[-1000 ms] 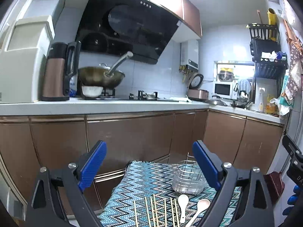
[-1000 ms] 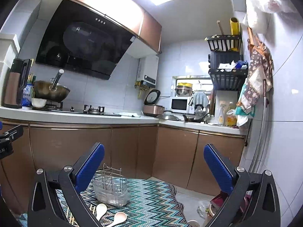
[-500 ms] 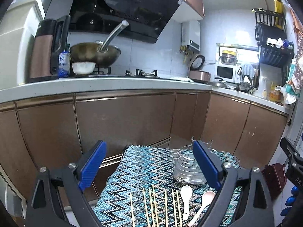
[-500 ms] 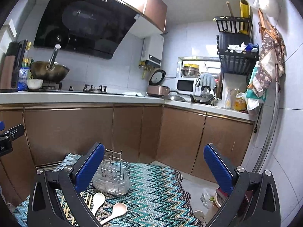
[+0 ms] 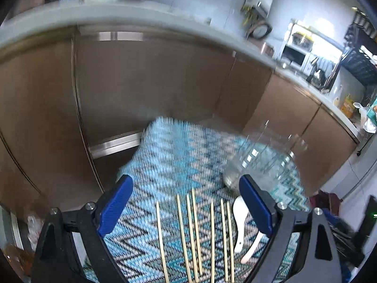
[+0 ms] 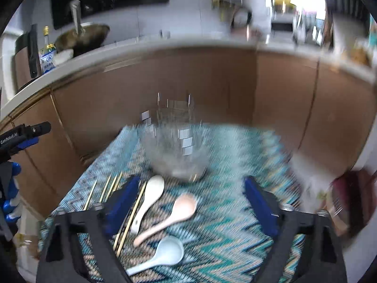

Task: Organize utensils
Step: 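Grasp a wooden chopstick with the left tool while the right tool grasps a white spoon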

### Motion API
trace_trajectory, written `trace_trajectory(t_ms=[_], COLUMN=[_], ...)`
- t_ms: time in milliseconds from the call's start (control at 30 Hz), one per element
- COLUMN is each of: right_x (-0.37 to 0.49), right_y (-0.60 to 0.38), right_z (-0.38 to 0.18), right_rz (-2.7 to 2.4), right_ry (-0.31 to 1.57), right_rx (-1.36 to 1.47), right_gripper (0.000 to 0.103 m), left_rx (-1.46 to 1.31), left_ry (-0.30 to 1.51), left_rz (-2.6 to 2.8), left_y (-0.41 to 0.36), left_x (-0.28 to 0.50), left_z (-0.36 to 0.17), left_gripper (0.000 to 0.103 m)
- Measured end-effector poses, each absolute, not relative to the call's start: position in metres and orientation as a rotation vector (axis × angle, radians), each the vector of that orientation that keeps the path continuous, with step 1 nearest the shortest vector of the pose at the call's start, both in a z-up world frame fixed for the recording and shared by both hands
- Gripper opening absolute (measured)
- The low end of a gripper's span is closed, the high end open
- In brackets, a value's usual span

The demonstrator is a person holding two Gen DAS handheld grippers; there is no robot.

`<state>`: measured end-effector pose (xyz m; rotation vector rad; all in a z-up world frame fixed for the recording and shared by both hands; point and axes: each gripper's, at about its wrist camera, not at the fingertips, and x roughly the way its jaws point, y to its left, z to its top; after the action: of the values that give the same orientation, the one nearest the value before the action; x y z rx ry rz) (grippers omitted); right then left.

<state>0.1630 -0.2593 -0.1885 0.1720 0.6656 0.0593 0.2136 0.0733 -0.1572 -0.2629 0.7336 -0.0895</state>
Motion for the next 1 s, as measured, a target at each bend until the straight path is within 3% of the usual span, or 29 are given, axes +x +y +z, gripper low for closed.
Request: trace_trajectory(t_ms=[67, 133, 400, 833, 1000], right_x=[0.178, 0.192, 0.23, 0.257, 0.266], right_y=[-0.267, -0.271, -0.271, -0.278, -0.275], right_z=[-0.21, -0.23, -0.272, -0.295, -0.301], right_rz=[0.097, 0.145, 0.218, 0.258, 0.285], right_ry=[0.74, 0.804, 0.936, 0.995, 1.007], right_rx=[0.226, 0.256, 0.276, 0.301, 0.3], right_gripper=[0.054, 0.048, 0.027, 0.024, 0.016], left_rx=[-0.258, -0.256, -0.336, -0.327, -0.33], left_ry=[0.793, 0.873, 1.13, 1.289, 1.316], left_rz=[-0.106, -0.139, -0.221, -0.141, -0.13], left_y=[0.071, 0.067, 0.056, 0.061, 0.062], left_x=[0.225, 0.238, 0.29, 0.335, 0.342], left_z=[-0.17, -0.186, -0.241, -0.288, -0.299], left_gripper=[0.085, 0.068, 0.03, 0.02, 0.016])
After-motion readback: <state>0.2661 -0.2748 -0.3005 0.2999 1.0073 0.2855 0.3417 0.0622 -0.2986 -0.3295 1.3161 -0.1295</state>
